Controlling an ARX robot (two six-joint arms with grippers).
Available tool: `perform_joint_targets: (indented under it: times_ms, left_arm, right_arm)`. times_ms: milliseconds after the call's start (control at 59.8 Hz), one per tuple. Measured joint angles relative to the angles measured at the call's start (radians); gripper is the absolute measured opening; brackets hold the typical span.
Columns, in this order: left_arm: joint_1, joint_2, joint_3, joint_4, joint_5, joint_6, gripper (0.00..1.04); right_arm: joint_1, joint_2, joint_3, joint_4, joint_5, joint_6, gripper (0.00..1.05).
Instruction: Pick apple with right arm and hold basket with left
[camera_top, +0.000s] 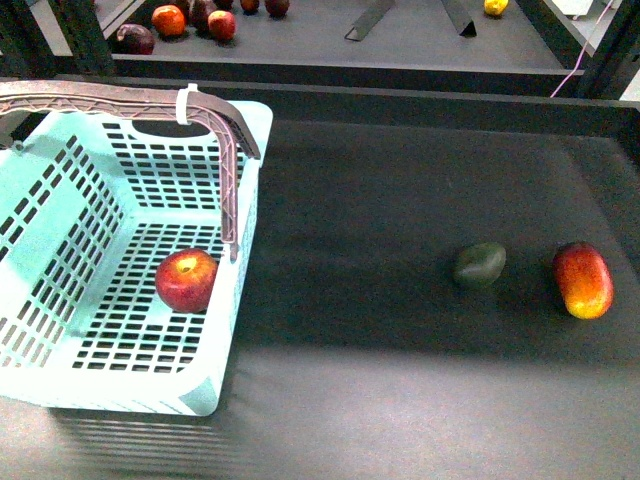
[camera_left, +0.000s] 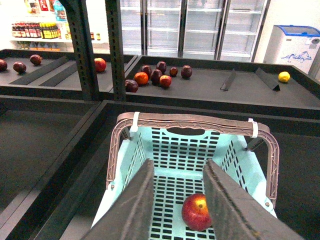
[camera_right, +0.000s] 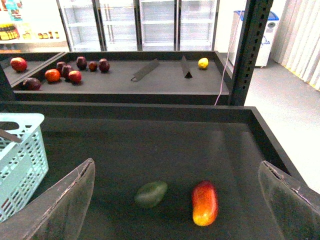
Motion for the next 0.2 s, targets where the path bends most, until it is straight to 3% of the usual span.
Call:
perform_joint_targets:
  times_ms: [201]
  left_arm:
    - [0.0, 0.0, 0.0, 0.0, 0.0, 0.0, 0.81]
  right_arm:
    - [0.0, 0.0, 0.0, 0.0, 0.0, 0.0, 0.96]
